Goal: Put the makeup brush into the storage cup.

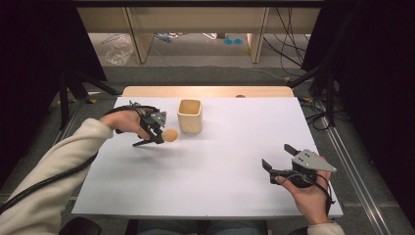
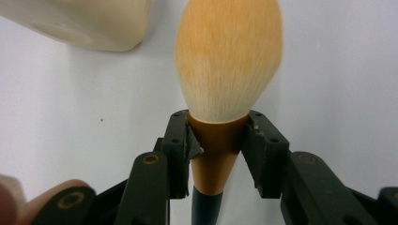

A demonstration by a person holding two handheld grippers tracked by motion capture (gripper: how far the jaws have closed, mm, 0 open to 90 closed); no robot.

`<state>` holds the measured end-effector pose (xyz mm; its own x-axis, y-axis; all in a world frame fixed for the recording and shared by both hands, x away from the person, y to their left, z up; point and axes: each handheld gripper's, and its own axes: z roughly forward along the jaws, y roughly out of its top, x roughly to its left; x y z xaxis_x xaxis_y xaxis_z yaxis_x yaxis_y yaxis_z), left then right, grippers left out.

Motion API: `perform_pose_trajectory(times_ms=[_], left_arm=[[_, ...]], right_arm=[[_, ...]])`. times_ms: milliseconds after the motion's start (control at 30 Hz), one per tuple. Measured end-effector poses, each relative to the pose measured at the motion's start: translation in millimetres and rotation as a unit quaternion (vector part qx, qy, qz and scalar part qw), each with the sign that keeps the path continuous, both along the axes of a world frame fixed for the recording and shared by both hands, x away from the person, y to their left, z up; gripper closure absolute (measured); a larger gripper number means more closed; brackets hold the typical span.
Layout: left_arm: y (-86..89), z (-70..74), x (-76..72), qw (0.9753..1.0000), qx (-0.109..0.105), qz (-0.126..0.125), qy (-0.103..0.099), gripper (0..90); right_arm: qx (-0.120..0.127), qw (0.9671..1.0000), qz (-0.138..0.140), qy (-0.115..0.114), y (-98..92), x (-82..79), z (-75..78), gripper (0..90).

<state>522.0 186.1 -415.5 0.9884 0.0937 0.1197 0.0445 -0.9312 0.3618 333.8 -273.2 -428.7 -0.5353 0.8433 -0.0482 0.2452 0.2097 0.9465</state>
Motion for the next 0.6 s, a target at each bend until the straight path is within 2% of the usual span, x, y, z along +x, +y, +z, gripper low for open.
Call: perform_pose_trajectory(times_ms=[100,133,233,267,400,467,500,600], left_arm=[[1.1,1.7,0.1,1.0,-0.001,0.002,-0.001,64.2],[2.0,2.4,-0.5,0.9999,-0.008,0.008,0.001,64.2],[3.1,4.1,0.1,1.0,-0.004,0.005,-0.002,64.3],[3.9,4.4,-1.1,0.9998,-0.013,0.016,0.003,64.3],[5.4,6.5,-0.3,0.9998,-0.015,0.013,-0.002,64.3],[5.9,6.9,-0.6,0.9996,-0.021,0.019,-0.003,64.3],[6.1,6.8,-1.5,0.9994,-0.025,0.024,0.003,64.3],[6.7,9.1,0.0,0.9996,-0.022,0.018,-0.004,64.3]], right_arm=[[0.0,1.0,0.0,0.0,0.0,0.0,0.0,9.4],[0.0,1.0,0.0,0.0,0.0,0.0,0.1,9.4],[0.0,1.0,0.0,-0.001,0.0,0.0,0.0,9.4],[0.001,1.0,-0.002,-0.003,0.2,0.1,-0.1,9.4],[0.0,1.0,0.0,0.0,0.0,0.0,0.0,9.4],[0.0,1.0,0.0,0.0,0.0,0.0,0.0,9.4],[0.0,1.0,0.0,0.0,0.0,0.0,0.0,9.4],[0.0,1.0,0.0,0.0,0.0,-0.1,0.1,9.4]])
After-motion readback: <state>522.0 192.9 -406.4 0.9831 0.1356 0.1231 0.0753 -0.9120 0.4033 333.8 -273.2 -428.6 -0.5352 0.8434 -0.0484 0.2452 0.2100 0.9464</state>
